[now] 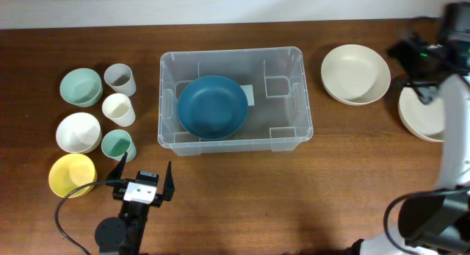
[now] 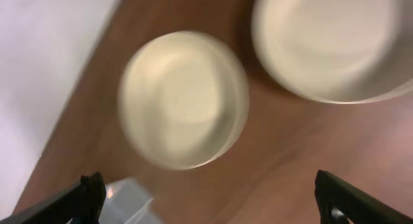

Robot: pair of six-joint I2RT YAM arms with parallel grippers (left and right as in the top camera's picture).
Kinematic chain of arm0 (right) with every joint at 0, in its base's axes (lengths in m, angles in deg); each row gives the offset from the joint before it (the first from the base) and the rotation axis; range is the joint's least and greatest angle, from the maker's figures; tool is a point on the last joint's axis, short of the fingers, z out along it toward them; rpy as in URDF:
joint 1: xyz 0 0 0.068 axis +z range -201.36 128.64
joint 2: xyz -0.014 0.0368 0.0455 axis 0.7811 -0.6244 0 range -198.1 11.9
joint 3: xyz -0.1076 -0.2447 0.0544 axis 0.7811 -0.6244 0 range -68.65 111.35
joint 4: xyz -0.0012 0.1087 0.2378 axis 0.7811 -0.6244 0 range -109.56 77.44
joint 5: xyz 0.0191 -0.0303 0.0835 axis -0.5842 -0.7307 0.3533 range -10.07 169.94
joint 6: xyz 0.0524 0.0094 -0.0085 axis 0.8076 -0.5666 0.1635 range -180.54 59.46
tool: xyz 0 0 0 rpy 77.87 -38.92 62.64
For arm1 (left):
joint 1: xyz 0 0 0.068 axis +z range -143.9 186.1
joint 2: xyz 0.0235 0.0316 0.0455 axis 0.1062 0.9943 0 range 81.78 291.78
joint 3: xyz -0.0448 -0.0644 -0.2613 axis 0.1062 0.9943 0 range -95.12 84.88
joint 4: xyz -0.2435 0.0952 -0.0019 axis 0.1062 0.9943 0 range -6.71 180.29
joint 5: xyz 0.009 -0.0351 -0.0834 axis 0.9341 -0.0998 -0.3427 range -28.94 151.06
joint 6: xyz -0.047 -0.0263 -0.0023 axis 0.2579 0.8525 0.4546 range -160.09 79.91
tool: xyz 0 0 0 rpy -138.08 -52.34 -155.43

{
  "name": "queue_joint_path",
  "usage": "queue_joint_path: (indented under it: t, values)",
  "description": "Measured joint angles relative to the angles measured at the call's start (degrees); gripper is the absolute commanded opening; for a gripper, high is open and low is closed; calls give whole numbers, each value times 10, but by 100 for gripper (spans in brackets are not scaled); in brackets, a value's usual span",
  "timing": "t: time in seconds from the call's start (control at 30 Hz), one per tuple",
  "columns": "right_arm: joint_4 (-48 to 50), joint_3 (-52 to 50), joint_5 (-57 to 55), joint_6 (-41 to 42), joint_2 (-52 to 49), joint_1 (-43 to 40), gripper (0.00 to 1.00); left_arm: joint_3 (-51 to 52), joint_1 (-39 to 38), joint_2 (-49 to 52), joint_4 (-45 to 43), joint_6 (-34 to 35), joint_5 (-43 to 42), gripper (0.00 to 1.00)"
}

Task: Pack container
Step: 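Move the right gripper to the front-right cream bowl and grasp its rim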

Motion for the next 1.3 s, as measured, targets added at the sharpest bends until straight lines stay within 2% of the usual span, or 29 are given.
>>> queue_joint_path:
  t: [0.2, 0.43, 0.6, 1.0, 1.3]
  values:
    - [-19, -17, 16, 8, -38, -119, 99, 0, 0, 0, 0, 0, 0, 100]
    - [-21, -56, 33, 10, -82, -219, 99, 0, 0, 0, 0, 0, 0, 100]
    - [13, -88, 37, 11, -96, -236, 99, 0, 0, 0, 0, 0, 0, 100]
    - [170, -219, 37, 5, -105, -237, 99, 0, 0, 0, 0, 0, 0, 100]
    - [204, -232, 37, 0, -133, -237, 99, 0, 0, 0, 0, 0, 0, 100]
